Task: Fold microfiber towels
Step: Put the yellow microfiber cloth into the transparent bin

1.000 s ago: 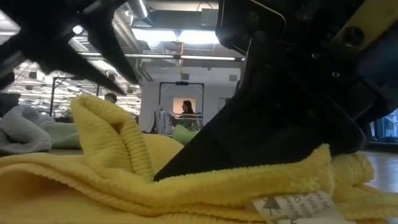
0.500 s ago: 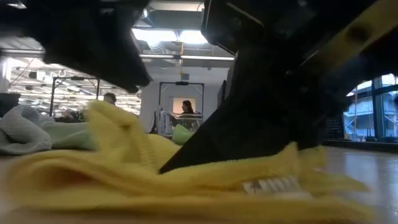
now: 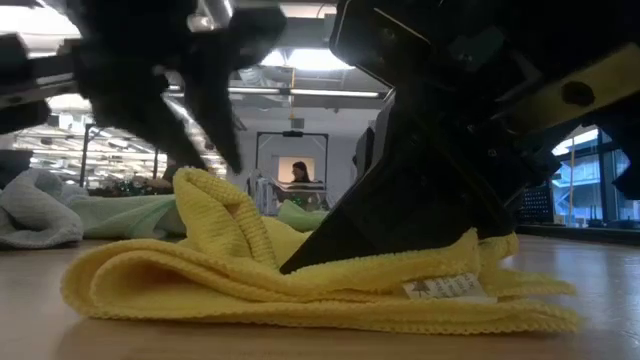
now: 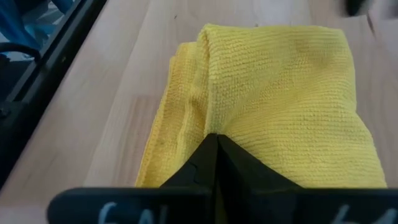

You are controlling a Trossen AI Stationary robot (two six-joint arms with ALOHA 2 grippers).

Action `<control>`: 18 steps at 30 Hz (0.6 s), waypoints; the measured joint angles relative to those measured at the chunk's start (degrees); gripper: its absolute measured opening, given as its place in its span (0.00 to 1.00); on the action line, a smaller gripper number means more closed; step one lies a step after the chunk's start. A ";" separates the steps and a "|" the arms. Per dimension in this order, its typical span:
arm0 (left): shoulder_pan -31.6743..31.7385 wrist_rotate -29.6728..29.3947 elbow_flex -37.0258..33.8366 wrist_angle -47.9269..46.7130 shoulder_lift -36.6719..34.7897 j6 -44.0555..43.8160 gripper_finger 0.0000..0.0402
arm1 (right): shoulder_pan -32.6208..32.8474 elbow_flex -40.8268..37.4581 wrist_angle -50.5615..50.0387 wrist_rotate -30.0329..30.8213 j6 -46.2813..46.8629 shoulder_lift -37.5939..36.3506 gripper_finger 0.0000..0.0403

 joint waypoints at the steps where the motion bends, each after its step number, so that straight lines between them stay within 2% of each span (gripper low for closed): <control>1: 0.57 3.12 0.01 -0.79 0.22 1.66 0.18 | 0.08 -0.03 -0.12 0.00 0.06 -0.01 0.04; 4: 1.21 8.12 0.00 -4.93 0.32 7.27 0.18 | 0.12 -0.03 -0.38 -0.06 1.31 -0.01 0.04; 8: 1.00 8.71 0.00 -4.89 0.32 12.16 0.22 | 0.12 -0.03 -0.27 -0.13 1.30 -0.01 0.04; 13: 0.88 4.20 0.00 -3.33 0.32 18.34 0.37 | -0.25 -0.05 -0.07 -0.83 1.34 -0.04 0.04; 15: 1.27 4.69 0.00 -2.60 0.32 18.31 0.44 | -0.25 -0.05 -0.07 -0.85 1.44 -0.04 0.04; 18: 1.13 8.73 0.05 -1.24 0.90 18.29 0.53 | -0.19 -0.05 -0.07 -0.85 1.44 -0.04 0.04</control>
